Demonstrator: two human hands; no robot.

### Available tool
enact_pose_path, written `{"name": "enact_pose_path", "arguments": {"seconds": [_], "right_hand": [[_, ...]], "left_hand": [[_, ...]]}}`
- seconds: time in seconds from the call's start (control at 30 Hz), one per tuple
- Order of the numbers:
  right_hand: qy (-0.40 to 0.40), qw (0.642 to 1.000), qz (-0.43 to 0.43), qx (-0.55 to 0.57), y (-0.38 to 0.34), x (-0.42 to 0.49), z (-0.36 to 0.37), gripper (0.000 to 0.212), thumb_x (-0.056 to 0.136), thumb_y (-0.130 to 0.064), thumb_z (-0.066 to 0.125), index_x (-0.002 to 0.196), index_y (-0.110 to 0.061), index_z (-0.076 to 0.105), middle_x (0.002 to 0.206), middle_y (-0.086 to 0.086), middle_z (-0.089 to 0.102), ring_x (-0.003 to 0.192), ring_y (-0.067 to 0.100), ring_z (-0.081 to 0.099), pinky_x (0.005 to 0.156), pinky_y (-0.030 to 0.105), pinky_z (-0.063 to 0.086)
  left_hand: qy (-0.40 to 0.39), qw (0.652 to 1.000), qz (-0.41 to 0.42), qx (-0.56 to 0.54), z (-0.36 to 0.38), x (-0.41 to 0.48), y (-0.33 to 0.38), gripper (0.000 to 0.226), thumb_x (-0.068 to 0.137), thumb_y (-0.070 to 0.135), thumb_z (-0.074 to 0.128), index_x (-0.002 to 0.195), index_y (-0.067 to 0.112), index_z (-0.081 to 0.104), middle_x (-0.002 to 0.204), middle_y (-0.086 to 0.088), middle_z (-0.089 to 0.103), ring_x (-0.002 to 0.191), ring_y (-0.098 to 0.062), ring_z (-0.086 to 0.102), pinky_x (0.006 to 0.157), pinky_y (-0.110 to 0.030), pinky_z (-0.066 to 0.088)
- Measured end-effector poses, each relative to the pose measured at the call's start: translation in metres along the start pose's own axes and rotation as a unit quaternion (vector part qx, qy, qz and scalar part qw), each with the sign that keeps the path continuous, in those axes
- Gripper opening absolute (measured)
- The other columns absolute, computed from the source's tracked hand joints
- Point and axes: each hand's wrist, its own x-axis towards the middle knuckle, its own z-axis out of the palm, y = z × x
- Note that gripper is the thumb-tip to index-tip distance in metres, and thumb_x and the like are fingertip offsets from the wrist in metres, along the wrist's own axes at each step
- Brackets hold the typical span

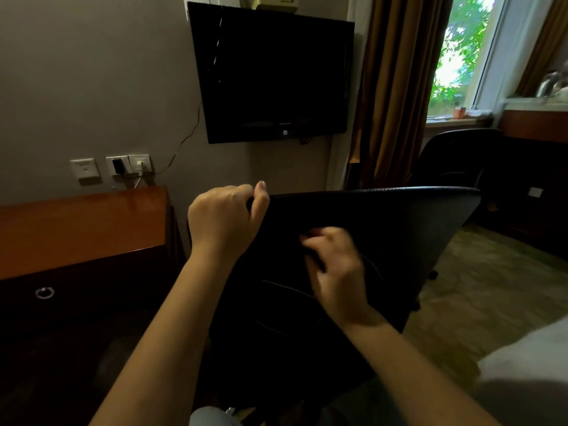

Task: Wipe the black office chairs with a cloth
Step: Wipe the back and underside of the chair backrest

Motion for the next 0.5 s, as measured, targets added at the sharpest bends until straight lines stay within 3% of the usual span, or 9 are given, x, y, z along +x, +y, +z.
{"name": "enact_pose_path", "arguments": {"seconds": [0.1,0.2,0.27,0.37,0.43,0.5], "right_hand": [[-0.058,0.996,-0.07,-0.014,-0.019,0.003,0.017,0.014,0.093,-0.008,0.059,0.1,-0.007,0.071,0.103,0.011,0.065,0.092,0.028,0.059,0.083,0.037,0.05],[-0.002,0.997,-0.066,-0.039,-0.007,0.003,0.008,0.016,0.092,-0.009,0.057,0.104,-0.012,0.067,0.105,0.01,0.065,0.101,0.026,0.054,0.097,0.033,0.041],[0.047,0.996,-0.034,-0.063,0.014,0.004,-0.011,0.026,0.086,-0.002,0.061,0.108,-0.015,0.059,0.106,0.009,0.064,0.103,0.025,0.05,0.102,0.027,0.032],[0.122,0.985,0.049,-0.108,0.052,0.006,-0.046,0.028,0.08,0.005,0.061,0.105,-0.007,0.057,0.107,0.016,0.062,0.101,0.03,0.049,0.099,0.02,0.029],[0.149,0.979,0.09,-0.103,0.079,0.003,-0.065,0.026,0.081,0.009,0.059,0.105,-0.001,0.054,0.11,0.024,0.056,0.103,0.035,0.05,0.099,0.023,0.033],[0.182,0.967,0.148,-0.097,0.105,-0.002,-0.077,0.023,0.083,0.001,0.057,0.106,0.0,0.052,0.111,0.028,0.051,0.105,0.037,0.05,0.098,0.035,0.041]], "left_hand": [[-0.003,1.0,0.008,-0.002,-0.001,0.0,0.0,0.057,0.099,0.037,0.031,0.053,0.015,0.057,0.046,0.005,0.041,0.039,-0.017,0.038,0.043,-0.017,0.016],[0.005,1.0,0.013,-0.01,-0.003,-0.001,-0.003,0.056,0.099,0.035,0.031,0.052,0.015,0.055,0.047,0.007,0.037,0.038,-0.014,0.034,0.044,-0.015,0.013],[0.01,1.0,0.013,-0.01,-0.003,-0.002,-0.004,0.055,0.099,0.034,0.032,0.051,0.016,0.053,0.047,0.008,0.035,0.038,-0.013,0.032,0.045,-0.015,0.011],[0.017,1.0,0.01,-0.007,-0.001,-0.001,-0.002,0.055,0.099,0.033,0.033,0.05,0.016,0.052,0.046,0.008,0.034,0.038,-0.012,0.03,0.045,-0.014,0.012],[0.021,1.0,0.011,-0.005,0.001,0.001,0.002,0.055,0.099,0.032,0.034,0.049,0.016,0.053,0.046,0.009,0.033,0.038,-0.012,0.029,0.045,-0.013,0.012],[0.027,1.0,0.012,-0.003,0.001,0.002,0.006,0.055,0.098,0.031,0.035,0.049,0.017,0.053,0.047,0.009,0.032,0.038,-0.011,0.028,0.046,-0.012,0.012]]}}
